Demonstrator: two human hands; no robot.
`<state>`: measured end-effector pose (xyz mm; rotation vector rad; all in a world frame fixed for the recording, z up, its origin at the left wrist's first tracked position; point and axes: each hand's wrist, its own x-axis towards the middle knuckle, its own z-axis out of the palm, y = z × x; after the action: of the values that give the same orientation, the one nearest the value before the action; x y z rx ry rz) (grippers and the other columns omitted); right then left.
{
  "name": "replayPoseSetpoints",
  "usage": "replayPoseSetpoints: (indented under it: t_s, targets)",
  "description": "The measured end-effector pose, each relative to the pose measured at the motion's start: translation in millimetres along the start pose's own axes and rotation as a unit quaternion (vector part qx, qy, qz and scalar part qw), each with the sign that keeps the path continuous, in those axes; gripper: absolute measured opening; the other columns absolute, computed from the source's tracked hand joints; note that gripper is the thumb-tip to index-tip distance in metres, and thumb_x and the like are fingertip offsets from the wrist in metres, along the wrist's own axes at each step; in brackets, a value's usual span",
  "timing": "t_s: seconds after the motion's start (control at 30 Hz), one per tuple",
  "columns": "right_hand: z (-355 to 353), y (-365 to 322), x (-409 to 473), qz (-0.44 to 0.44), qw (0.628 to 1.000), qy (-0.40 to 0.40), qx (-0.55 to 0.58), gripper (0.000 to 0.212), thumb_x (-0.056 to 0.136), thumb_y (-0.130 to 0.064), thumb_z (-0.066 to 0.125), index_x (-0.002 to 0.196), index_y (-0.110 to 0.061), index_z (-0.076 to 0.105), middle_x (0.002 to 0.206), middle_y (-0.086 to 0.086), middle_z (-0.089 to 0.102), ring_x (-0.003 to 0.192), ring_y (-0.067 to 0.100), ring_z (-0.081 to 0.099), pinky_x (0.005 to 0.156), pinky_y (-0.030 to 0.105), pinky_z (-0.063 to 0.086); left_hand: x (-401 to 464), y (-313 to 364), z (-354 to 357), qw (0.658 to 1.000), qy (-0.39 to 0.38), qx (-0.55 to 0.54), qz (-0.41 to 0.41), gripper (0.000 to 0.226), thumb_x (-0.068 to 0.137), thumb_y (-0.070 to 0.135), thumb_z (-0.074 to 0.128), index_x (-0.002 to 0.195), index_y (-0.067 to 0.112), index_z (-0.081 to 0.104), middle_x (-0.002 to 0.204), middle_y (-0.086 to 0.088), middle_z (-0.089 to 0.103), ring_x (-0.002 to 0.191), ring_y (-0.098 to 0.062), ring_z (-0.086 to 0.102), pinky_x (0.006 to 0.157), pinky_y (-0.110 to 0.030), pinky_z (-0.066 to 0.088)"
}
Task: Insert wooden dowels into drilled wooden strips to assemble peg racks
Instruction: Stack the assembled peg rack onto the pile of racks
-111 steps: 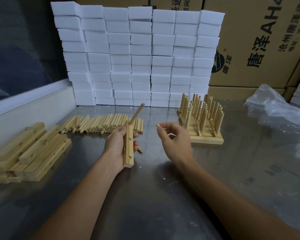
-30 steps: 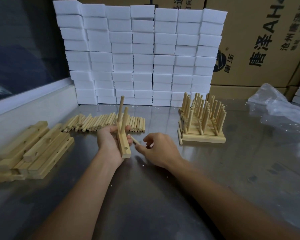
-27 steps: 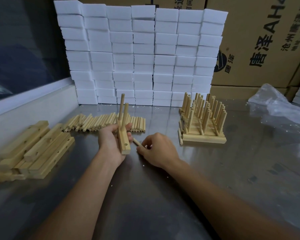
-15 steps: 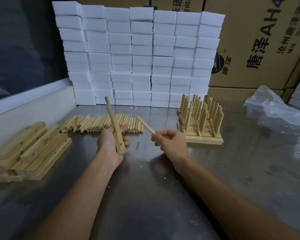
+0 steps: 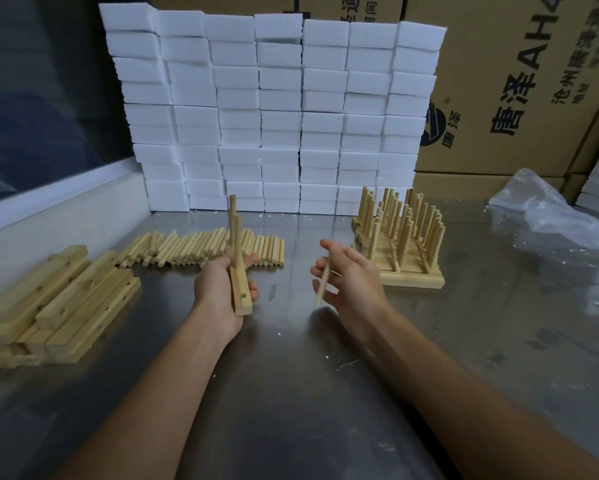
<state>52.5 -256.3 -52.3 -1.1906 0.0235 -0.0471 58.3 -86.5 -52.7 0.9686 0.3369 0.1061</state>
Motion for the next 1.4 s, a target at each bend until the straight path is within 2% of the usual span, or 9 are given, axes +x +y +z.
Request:
replayPoseSetpoints:
  t_s: [0.17,0.3,0.47,0.63,0.77,0.9,1.07,1.23,1.4]
  targets:
    - [3,-5,-1,0.003,1.0,0.018,0.018,0.022,0.104,-0.029,0.048,0.105,-0.016,0.066,0.06,-0.005,0.042,0.045,0.007,0.03,0.037,0.019,0.025,-1,-1,0,1.0,-0.004,0.004,0.0,0.021,0.1,0.017,0.042,0.097,0.009,0.062,0.093,-0.007,0.077,0.036,-0.011,0.041,0.036,-0.016,0.037]
    - [3,-9,-2,0.018,0.997,0.006,0.08,0.024,0.103,-0.025,0.05,0.099,-0.008,0.065,0.066,-0.001,0.049,0.05,0.007,0.037,0.041,0.018,0.031,0,-2,0,1.0,-0.006,0.005,0.003,0.021,0.101,0.017,0.043,0.098,0.01,0.062,0.092,-0.007,0.077,0.036,-0.011,0.042,0.036,-0.017,0.037]
    - [-1,-3,-1,0.008,0.999,0.038,-0.022,0.028,0.099,-0.036,0.055,0.105,-0.015,0.073,0.096,-0.001,0.061,0.086,0.014,0.053,0.078,0.031,0.045,0,-2,0,1.0,-0.008,0.006,0.002,0.021,0.101,0.018,0.043,0.1,0.011,0.062,0.093,-0.007,0.077,0.035,-0.01,0.042,0.036,-0.016,0.037]
    - [-2,-5,0,0.003,0.999,0.016,0.037,0.015,0.097,-0.026,0.062,0.086,-0.015,0.06,0.065,-0.004,0.052,0.053,0.007,0.044,0.05,0.019,0.039,0,-2,1,1.0,-0.009,0.007,0.004,0.022,0.101,0.019,0.043,0.098,0.01,0.063,0.092,-0.007,0.077,0.034,-0.01,0.042,0.035,-0.017,0.037]
    - [-3,-2,-1,0.013,1.0,-0.003,0.006,0.01,0.092,-0.012,0.068,0.096,-0.003,0.068,0.077,0.005,0.069,0.057,0.007,0.058,0.055,0.019,0.05,0,-2,1,1.0,-0.013,0.012,0.006,0.022,0.102,0.019,0.043,0.101,0.009,0.062,0.093,-0.007,0.077,0.034,-0.011,0.042,0.034,-0.018,0.036]
    - [0,-2,0,0.025,0.998,-0.011,0.054,0.031,0.096,0.002,0.056,0.125,-0.009,0.056,0.091,0.009,0.069,0.062,0.015,0.067,0.059,0.023,0.056,0,-3,1,1.0,-0.011,0.016,0.011,0.022,0.102,0.02,0.043,0.098,0.011,0.063,0.096,-0.007,0.077,0.035,-0.01,0.043,0.035,-0.018,0.037]
    - [3,-5,-6,0.044,0.999,-0.026,-0.015,0.047,0.098,0.006,0.038,0.134,-0.02,0.055,0.093,0.006,0.056,0.057,0.013,0.055,0.049,0.025,0.044,2,-3,0,1.0,-0.012,0.019,0.015,0.021,0.101,0.021,0.044,0.1,0.012,0.063,0.096,-0.007,0.077,0.034,-0.011,0.044,0.035,-0.017,0.038]
    - [5,-5,-11,-0.059,0.985,-0.024,-0.163,0.024,0.104,-0.025,0.046,0.118,-0.032,0.064,0.084,0.0,0.048,0.05,0.006,0.041,0.046,0.022,0.03,4,-4,0,1.0,-0.013,0.022,0.017,0.022,0.101,0.021,0.045,0.105,0.01,0.064,0.095,-0.007,0.077,0.034,-0.012,0.045,0.036,-0.016,0.038]
    - [6,2,-12,-0.208,0.931,-0.012,-0.299,0.013,0.095,-0.03,0.063,0.101,-0.029,0.074,0.087,-0.014,0.069,0.082,0.003,0.063,0.073,0.027,0.055,5,-5,1,0.999,-0.017,0.025,0.02,0.024,0.101,0.021,0.047,0.112,0.008,0.063,0.098,-0.009,0.076,0.034,-0.012,0.044,0.034,-0.019,0.037]
